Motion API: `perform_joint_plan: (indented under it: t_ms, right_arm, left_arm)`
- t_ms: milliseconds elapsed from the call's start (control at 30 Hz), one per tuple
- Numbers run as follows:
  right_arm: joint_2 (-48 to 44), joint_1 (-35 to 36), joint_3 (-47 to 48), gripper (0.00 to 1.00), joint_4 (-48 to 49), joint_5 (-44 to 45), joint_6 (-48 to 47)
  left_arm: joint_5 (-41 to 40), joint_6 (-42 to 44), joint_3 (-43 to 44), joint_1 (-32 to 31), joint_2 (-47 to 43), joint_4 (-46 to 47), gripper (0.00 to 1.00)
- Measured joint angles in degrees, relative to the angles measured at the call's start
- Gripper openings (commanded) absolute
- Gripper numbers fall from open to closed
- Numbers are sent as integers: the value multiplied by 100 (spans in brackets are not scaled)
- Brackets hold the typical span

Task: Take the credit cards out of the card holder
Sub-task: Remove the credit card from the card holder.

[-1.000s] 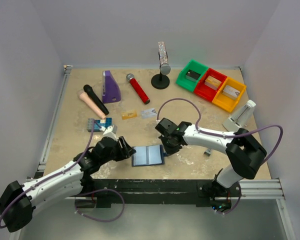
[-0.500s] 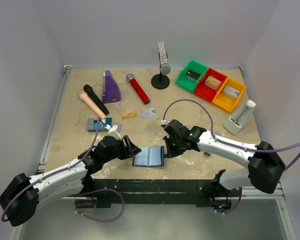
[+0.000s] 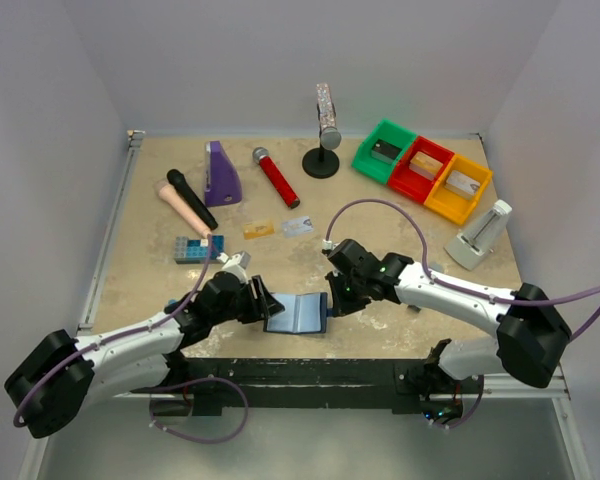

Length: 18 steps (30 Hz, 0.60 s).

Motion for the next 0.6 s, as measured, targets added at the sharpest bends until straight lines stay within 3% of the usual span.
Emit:
perform_joint_plan:
  t_ms: [600]
  right_arm:
    - [146, 4, 0, 0, 109, -168, 33]
  left_arm:
    - [111, -20, -114, 0, 485, 514, 53]
